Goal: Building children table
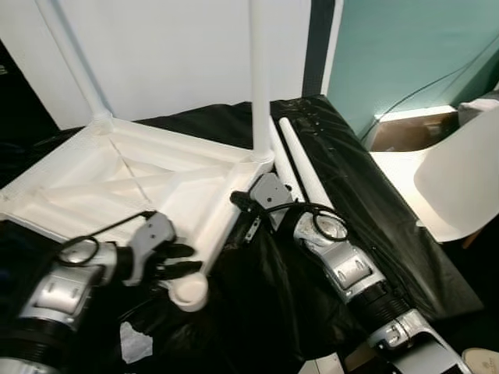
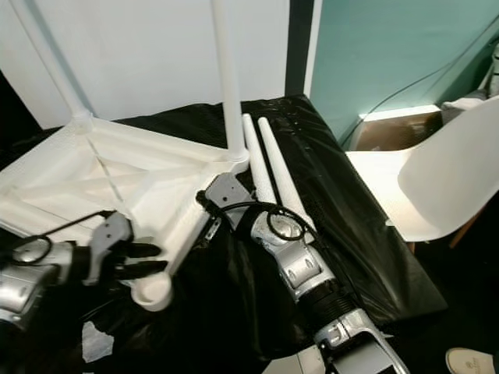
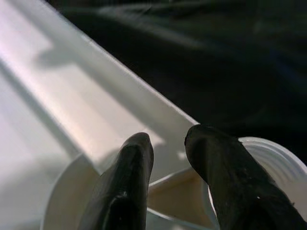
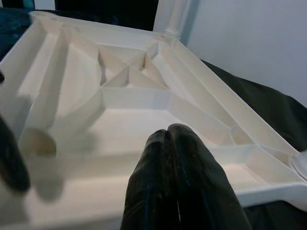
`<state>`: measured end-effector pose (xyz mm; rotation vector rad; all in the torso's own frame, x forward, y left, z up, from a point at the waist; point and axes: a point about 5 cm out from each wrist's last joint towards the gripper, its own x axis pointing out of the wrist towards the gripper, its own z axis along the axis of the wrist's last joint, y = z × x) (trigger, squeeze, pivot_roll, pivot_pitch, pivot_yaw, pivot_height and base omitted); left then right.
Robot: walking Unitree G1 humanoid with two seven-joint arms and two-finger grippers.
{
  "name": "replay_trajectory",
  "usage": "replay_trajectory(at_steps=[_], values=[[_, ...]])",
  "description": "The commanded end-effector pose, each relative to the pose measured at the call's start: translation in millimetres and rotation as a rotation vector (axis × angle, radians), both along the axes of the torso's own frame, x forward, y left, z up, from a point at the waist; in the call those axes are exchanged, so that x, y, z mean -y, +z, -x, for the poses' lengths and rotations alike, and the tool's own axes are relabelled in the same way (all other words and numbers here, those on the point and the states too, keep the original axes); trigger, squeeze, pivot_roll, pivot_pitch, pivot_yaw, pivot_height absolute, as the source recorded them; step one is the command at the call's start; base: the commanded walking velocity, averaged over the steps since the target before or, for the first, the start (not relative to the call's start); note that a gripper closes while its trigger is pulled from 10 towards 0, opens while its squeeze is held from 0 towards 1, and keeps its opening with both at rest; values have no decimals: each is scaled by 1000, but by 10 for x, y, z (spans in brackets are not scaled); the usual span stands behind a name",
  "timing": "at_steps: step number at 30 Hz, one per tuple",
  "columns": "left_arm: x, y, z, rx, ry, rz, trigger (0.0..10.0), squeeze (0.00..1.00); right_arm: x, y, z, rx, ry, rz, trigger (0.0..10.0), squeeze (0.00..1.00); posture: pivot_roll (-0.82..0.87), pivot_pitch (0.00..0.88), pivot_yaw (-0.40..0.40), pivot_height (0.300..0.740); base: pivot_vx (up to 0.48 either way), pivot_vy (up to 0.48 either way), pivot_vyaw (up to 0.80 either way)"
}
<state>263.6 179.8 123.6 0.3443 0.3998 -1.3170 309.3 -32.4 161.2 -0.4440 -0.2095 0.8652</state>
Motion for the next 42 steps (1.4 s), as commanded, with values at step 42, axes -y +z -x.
replay_trajectory(at_steps=[42], values=[[-519, 174, -105, -64, -30, -165, 10000, 0, -6, -4, 3, -4, -9, -2, 10000, 0, -8, 0, 45, 740, 0, 0, 0]])
